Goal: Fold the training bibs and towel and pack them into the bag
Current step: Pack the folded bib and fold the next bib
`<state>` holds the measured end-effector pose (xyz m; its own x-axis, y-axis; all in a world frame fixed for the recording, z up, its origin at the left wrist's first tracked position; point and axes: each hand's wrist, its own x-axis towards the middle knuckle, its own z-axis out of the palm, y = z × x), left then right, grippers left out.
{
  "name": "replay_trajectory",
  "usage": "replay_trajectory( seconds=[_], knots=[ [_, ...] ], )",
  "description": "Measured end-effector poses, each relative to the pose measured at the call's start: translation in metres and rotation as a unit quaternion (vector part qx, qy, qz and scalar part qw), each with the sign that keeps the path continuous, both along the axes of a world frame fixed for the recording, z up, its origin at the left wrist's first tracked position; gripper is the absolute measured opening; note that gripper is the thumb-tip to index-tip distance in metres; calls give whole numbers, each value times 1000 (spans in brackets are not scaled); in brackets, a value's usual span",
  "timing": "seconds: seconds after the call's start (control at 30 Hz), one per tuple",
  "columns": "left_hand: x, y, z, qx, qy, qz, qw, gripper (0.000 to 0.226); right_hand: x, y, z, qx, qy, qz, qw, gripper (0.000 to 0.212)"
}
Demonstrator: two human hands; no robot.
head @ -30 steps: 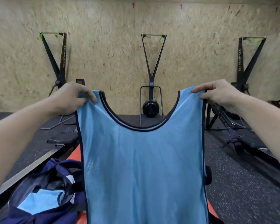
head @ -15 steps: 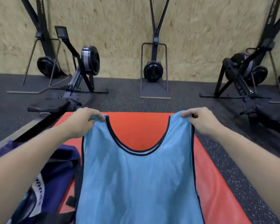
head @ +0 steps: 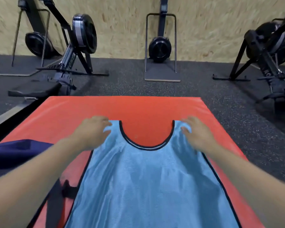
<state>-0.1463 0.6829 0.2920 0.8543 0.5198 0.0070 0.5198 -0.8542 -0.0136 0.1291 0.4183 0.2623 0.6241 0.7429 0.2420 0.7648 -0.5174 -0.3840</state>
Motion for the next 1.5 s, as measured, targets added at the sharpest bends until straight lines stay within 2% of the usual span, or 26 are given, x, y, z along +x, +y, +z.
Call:
replay_trajectory(
  seconds=[0.1,0.2,0.33,0.47,0.57,0.63,0.7,0.8,0.93,1.1,1.17,1.2,1.3,1.37,1.43,1.5],
  knots=[
    [-10,-16,-46,-70,8,8,997,80,-16,-8,-50,-113,-26,-22,993,49],
    [6,0,-64,-58,-36,13,998,98,-1,10,-52,-126,-36,-31,991,51],
    [39,49,-74,-41,-41,22,998,90,32,48,-42,-121,-38,-9,992,45],
    [59,83,-79,-34,-8,37,999,64,58,79,-38,-161,-49,0,986,48],
    [55,58,-70,-13,-31,31,999,55,29,89,-28,-81,-85,-2,993,45],
    [41,26,-64,-18,-66,4,998,56,-24,94,-23,-29,-54,59,996,43],
    [26,-6,-65,-44,-78,-5,996,64,-85,97,-25,-70,-21,123,990,53],
    [8,-27,-78,-68,-72,15,995,65,-134,102,-45,-118,-7,144,982,62],
    [-7,-28,-92,-82,-100,30,991,88,-106,82,-53,-142,-14,108,984,63],
    [-6,-28,-91,-67,-87,39,993,93,-12,16,-51,-142,-20,-34,989,63],
    [-2,-35,-82,-45,-67,46,996,98,-12,7,-46,-144,-42,-66,986,61],
    [-1,-45,-76,-33,-66,43,996,99,-27,8,-45,-129,-45,-49,989,62],
    [-5,-102,-73,-51,-131,-8,990,91,-115,12,-45,-82,13,76,994,70],
    [-21,-138,-84,-78,-146,-44,985,78,-167,8,-57,-89,1,140,986,78],
    [-45,-150,-97,-71,-135,-43,987,70,-182,-7,-64,-95,-25,128,987,72],
    [-69,-142,-103,-60,-134,-9,989,71,-163,-32,-63,-100,-26,69,992,67]
  ],
)
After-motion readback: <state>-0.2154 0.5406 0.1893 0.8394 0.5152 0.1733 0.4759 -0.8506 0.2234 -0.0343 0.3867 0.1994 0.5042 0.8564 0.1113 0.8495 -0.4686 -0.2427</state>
